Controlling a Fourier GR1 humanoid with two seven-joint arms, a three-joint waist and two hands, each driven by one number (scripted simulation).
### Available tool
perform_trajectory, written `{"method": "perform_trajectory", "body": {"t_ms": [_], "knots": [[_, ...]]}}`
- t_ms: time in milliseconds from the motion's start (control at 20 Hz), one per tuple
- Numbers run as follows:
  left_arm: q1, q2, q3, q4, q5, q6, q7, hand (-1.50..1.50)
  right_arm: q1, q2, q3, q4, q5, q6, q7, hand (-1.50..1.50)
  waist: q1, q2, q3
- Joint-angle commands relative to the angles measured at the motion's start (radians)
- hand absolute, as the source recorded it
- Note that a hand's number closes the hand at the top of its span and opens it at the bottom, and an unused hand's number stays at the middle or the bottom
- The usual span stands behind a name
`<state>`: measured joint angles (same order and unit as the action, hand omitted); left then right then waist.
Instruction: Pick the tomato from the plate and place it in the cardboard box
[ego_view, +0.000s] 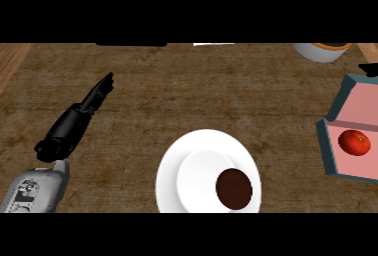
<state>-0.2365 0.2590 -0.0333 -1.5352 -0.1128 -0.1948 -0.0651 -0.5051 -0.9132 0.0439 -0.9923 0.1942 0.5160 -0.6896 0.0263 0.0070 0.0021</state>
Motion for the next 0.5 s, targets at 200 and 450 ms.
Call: {"method": "perform_trajectory", "body": {"t_ms": [200,450], "knots": [[0.005,0.016,0.018,0.021,0.004,-0.012,-0.033,0.0,-0.108,0.075,-0.193,0.265,-0.44,0.325,0.232,-1.5,0.002,0.003,-0.004],[0.009,-0.02,-0.025,-0.015,-0.021,0.004,-0.019,0.0,-0.209,0.035,-0.263,0.5,-0.485,0.337,0.287,-1.5,0.025,0.012,0.002]]}}
